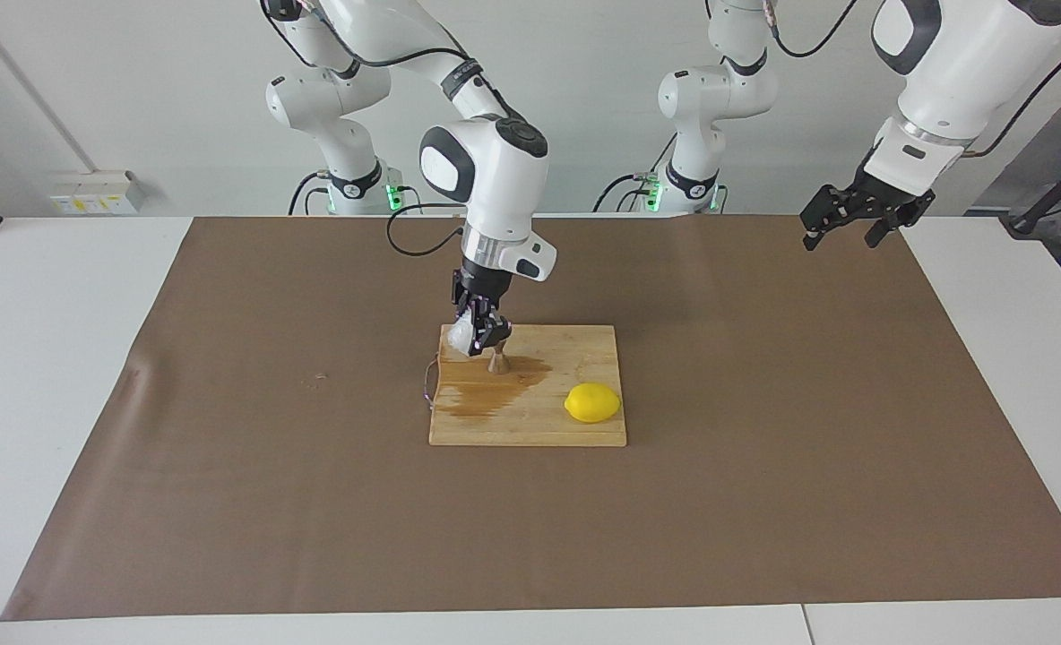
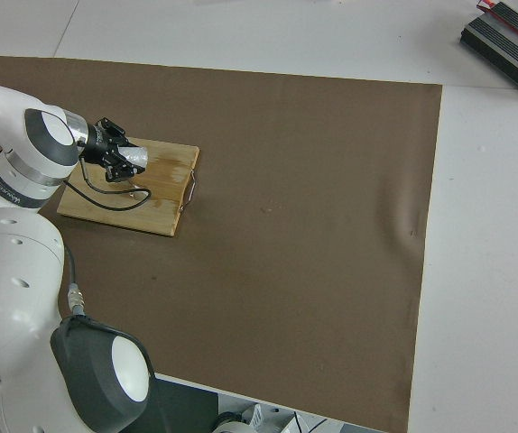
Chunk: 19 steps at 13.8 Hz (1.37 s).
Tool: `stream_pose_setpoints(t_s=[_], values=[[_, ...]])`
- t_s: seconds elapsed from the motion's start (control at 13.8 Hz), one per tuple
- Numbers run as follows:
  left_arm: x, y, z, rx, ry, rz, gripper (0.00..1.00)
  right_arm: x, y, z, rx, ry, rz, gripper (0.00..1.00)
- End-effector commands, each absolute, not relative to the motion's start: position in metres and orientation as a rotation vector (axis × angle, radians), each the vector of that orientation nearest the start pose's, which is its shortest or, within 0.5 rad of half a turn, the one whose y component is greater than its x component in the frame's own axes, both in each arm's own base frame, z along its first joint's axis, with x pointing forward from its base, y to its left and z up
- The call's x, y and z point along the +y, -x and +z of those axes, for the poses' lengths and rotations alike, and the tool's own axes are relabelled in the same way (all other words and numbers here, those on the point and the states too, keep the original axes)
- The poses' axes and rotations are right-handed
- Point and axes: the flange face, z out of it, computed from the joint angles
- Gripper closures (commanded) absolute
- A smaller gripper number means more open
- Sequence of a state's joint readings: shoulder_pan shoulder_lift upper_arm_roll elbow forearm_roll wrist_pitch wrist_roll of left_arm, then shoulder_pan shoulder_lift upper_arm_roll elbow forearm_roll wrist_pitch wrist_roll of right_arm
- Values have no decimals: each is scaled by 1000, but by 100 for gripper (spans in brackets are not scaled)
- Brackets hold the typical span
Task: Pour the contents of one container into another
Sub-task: 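Tilt the white cup with the right gripper over the jigger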
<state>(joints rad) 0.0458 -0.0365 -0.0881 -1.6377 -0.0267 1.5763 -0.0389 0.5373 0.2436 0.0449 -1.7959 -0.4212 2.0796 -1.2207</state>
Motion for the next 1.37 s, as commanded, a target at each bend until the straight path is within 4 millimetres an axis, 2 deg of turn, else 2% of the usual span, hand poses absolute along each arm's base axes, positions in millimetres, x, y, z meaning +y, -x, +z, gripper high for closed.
stream_pose_setpoints(t_s=[0.0, 0.58, 1.01, 1.3], values=[[-24, -540, 618, -8, 3175, 51, 0, 325, -534, 427, 2315, -1524, -87, 100], [-25, -540, 618, -5, 3175, 51, 0, 322, -532, 432, 2341, -1659, -53, 100], [-24, -540, 618, -8, 3175, 51, 0, 307, -539, 437, 2330, -1719, -37, 100], [-25, -540, 618, -5, 3175, 51, 0, 309, -538, 438, 2342, -1768, -13, 100]])
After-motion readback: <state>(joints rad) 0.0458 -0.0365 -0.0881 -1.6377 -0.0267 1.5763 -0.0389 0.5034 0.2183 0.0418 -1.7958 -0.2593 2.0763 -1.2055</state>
